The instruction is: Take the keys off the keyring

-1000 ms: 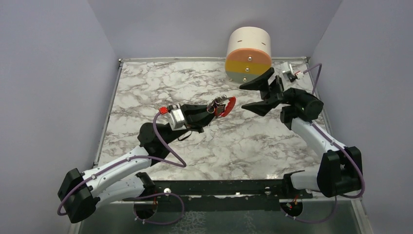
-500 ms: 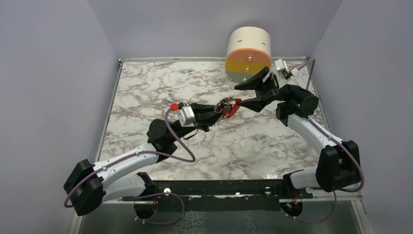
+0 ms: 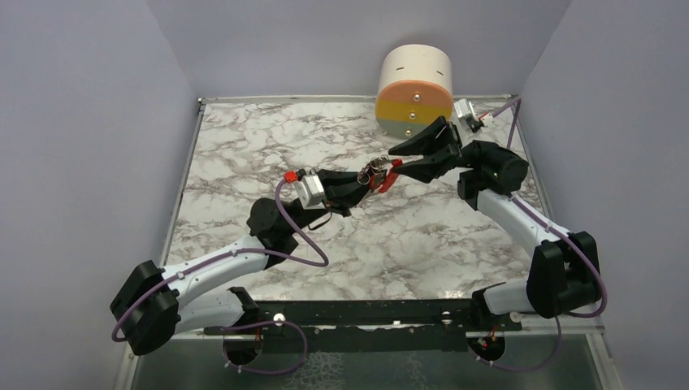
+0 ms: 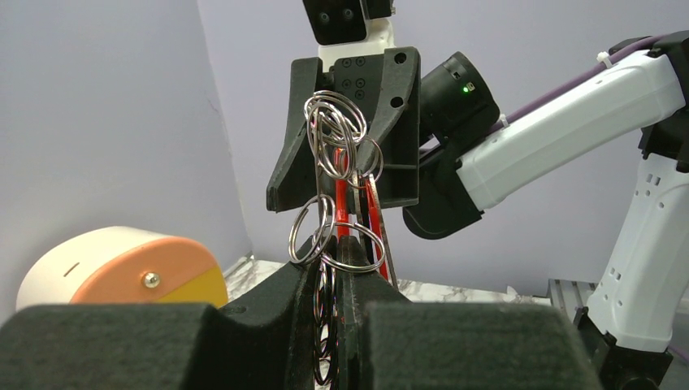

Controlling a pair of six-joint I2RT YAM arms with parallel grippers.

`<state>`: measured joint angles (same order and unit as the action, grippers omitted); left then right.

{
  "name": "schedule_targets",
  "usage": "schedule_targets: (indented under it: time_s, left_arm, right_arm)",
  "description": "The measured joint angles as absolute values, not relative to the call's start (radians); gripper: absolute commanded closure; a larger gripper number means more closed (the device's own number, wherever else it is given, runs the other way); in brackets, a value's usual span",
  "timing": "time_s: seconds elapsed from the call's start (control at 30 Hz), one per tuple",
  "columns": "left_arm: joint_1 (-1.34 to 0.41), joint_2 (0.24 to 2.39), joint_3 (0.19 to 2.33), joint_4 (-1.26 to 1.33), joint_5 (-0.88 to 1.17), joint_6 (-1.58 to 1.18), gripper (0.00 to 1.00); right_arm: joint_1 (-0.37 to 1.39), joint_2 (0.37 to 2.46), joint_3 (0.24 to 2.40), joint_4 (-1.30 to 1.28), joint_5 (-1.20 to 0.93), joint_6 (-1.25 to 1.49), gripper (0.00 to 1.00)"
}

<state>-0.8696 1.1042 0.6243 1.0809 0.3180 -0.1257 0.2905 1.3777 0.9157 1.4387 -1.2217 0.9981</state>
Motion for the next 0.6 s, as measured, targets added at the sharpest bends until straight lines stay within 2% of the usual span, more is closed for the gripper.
schedule_targets:
  time_s: [0.17,0.27,0.4,0.43,0.5,0.53,0.6]
  left_arm:
    - [-0.867,1.127,0.626,1.123,0.318,-0.137,1.00]
    - [-0.865,1.137,0.627,1.148,0.319,-0.147,1.00]
    - [-0.867,1.148,0.628,1.171,0.335,-0.160,1.00]
    - [-0.867,1.150,0.629,1.174,0.340,-0.163,1.00]
    - [-0.867,1.153,0.632,1.178,0.346,-0.167,1.00]
    - [-0.867,1.154,0.633,1.179,0.344,-0.165,1.00]
    - [-0.861,1.156,0.633,1.183,0.340,-0.165,1.00]
  right_arm:
    - [0.308,1.380,0.932,1.439,-1.229,0.997,0.70]
    - [0.324,1.382,0.946,1.439,-1.235,0.990,0.65]
    - [0.347,1.382,0.951,1.438,-1.238,0.965,0.66]
    - [0.352,1.382,0.951,1.438,-1.239,0.953,0.69]
    - [0.361,1.382,0.951,1.438,-1.242,0.934,0.94]
    - [0.365,1.382,0.951,1.437,-1.248,0.927,0.98]
    - [0.371,1.379,0.951,1.438,-1.255,0.915,0.98]
